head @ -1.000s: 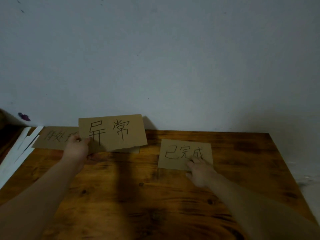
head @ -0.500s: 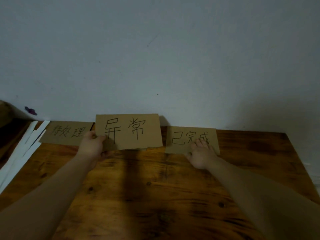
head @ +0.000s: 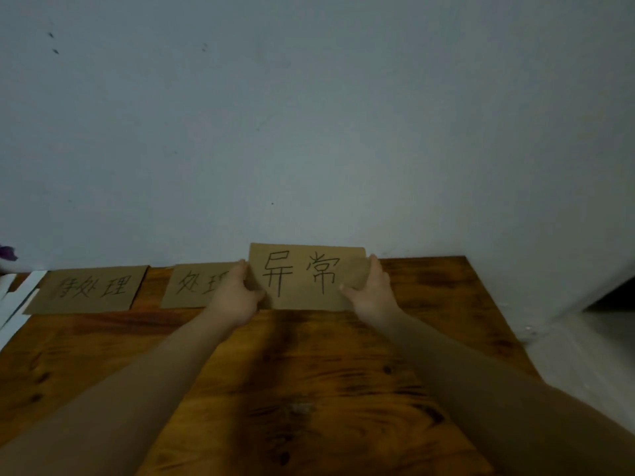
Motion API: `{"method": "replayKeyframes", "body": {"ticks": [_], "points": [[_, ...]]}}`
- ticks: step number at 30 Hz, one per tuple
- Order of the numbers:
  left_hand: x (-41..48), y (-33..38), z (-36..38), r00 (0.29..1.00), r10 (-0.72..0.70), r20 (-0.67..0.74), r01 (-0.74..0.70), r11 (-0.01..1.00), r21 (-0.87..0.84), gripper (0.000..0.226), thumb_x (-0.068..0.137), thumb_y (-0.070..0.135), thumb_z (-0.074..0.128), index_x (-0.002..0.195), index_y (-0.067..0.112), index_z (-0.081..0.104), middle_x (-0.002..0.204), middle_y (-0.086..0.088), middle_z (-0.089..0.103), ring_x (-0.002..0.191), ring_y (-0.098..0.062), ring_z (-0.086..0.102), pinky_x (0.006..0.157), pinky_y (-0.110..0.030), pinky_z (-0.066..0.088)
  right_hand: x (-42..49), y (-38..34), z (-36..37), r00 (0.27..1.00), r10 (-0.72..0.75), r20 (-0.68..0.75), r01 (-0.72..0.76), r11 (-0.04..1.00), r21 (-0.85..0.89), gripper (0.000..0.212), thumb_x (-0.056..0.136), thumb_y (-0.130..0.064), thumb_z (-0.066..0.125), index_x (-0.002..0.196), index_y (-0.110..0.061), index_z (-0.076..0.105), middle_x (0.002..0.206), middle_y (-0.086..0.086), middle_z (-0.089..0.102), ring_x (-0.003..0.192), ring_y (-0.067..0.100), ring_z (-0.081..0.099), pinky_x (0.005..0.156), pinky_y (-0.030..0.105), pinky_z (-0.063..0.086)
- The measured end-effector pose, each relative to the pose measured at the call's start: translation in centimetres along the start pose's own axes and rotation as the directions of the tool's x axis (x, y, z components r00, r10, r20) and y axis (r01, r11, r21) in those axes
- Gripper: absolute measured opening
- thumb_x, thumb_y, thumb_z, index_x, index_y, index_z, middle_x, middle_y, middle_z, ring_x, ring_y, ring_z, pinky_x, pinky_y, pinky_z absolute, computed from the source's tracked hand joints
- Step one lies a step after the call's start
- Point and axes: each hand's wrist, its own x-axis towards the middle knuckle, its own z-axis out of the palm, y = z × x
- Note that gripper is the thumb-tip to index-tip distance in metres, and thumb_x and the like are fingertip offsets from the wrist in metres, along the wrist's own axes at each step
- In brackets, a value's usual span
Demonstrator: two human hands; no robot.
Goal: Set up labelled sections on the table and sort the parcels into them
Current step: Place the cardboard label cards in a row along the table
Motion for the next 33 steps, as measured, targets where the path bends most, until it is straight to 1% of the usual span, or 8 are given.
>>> {"method": "replayKeyframes", "body": {"ticks": [3, 7, 11, 16, 22, 27, 29, 33], "points": [[-1.0, 1.9, 4.0, 0.987, 0.154, 0.043, -0.158, 0.975, 0.156, 0.071, 0.085, 0.004, 0.064, 0.144, 0.022, 0.029, 0.133, 0.002, 0.042, 0.127, -0.021, 0.041, 0.104, -0.045, 0.042, -0.4, 1.3, -4.0, 0.997, -0.040, -0.064, 0.031, 0.991, -0.127, 0.067, 0.092, -0.025, 0.062, 0.148, -0.019, 0.024, 0.141, 0.008, 0.024, 0.111, 0.023, 0.043, 0.095, 0.031, 0.046], [-0.8, 4.3, 10.9, 0.980, 0.122, 0.156, -0.174, 0.904, 0.391, 0.075, 0.084, 0.024, 0.069, 0.147, 0.019, 0.028, 0.150, -0.004, 0.023, 0.134, -0.028, 0.034, 0.110, -0.041, 0.036, 0.8, 4.5, -10.0, 0.998, -0.069, 0.001, 0.067, 0.960, -0.272, 0.075, 0.085, -0.034, 0.069, 0.145, -0.013, 0.029, 0.143, 0.006, 0.020, 0.129, 0.026, 0.035, 0.105, 0.039, 0.039], [-0.1, 6.0, 18.9, 0.973, 0.077, 0.216, -0.172, 0.868, 0.466, 0.076, 0.086, 0.032, 0.065, 0.149, 0.017, 0.025, 0.155, -0.007, 0.020, 0.139, -0.026, 0.027, 0.116, -0.040, 0.026, 3.4, 10.0, -16.6, 0.988, -0.073, 0.139, 0.125, 0.900, -0.417, 0.081, 0.082, -0.041, 0.071, 0.146, -0.014, 0.029, 0.150, 0.004, 0.020, 0.135, 0.023, 0.028, 0.112, 0.039, 0.030], [1.5, 5.8, 27.6, 0.955, 0.019, 0.295, -0.182, 0.823, 0.538, 0.073, 0.091, 0.036, 0.058, 0.151, 0.021, 0.020, 0.159, -0.003, 0.010, 0.143, -0.024, 0.021, 0.117, -0.036, 0.019, 7.4, 16.7, -21.8, 0.984, 0.019, 0.175, 0.072, 0.864, -0.499, 0.081, 0.084, -0.051, 0.065, 0.149, -0.022, 0.026, 0.158, 0.003, 0.009, 0.141, 0.026, 0.022, 0.116, 0.040, 0.025], [4.2, 3.4, 33.5, 0.936, -0.082, 0.342, -0.195, 0.690, 0.697, 0.069, 0.096, 0.039, 0.048, 0.152, 0.023, 0.013, 0.159, -0.009, 0.000, 0.146, -0.026, 0.009, 0.118, -0.036, 0.012, 11.3, 23.1, -22.6, 0.966, 0.095, 0.240, 0.045, 0.854, -0.519, 0.078, 0.085, -0.051, 0.062, 0.149, -0.026, 0.026, 0.159, 0.006, 0.005, 0.144, 0.029, 0.016, 0.118, 0.041, 0.021], [6.4, 2.4, 34.7, 0.939, -0.034, 0.342, -0.292, 0.447, 0.846, 0.059, 0.100, 0.037, 0.035, 0.151, 0.030, 0.007, 0.159, -0.003, -0.014, 0.145, -0.023, -0.015, 0.117, -0.045, 0.000, 13.5, 24.8, -21.6, 0.964, 0.002, 0.267, 0.205, 0.636, -0.744, 0.062, 0.098, -0.048, 0.038, 0.151, -0.024, 0.018, 0.159, 0.007, 0.003, 0.146, 0.028, -0.001, 0.120, 0.044, 0.007], [7.6, 2.8, 34.9, 0.936, -0.045, 0.349, -0.300, 0.418, 0.858, 0.059, 0.101, 0.037, 0.032, 0.151, 0.029, 0.002, 0.158, 0.002, -0.015, 0.144, -0.021, -0.019, 0.116, -0.047, -0.003, 14.5, 24.6, -21.6, 0.962, -0.033, 0.271, 0.237, 0.595, -0.768, 0.060, 0.099, -0.046, 0.032, 0.151, -0.023, 0.015, 0.158, 0.004, 0.005, 0.146, 0.026, -0.002, 0.119, 0.044, 0.006], [10.0, 3.5, 35.6, 0.933, -0.066, 0.354, -0.303, 0.389, 0.870, 0.062, 0.100, 0.041, 0.030, 0.151, 0.030, -0.005, 0.158, 0.004, -0.015, 0.144, -0.021, -0.018, 0.115, -0.049, -0.006, 17.1, 23.8, -21.8, 0.968, 0.018, 0.249, 0.189, 0.599, -0.778, 0.061, 0.100, -0.046, 0.025, 0.153, -0.024, 0.005, 0.161, 0.002, -0.003, 0.147, 0.024, -0.009, 0.119, 0.046, 0.002]]}}
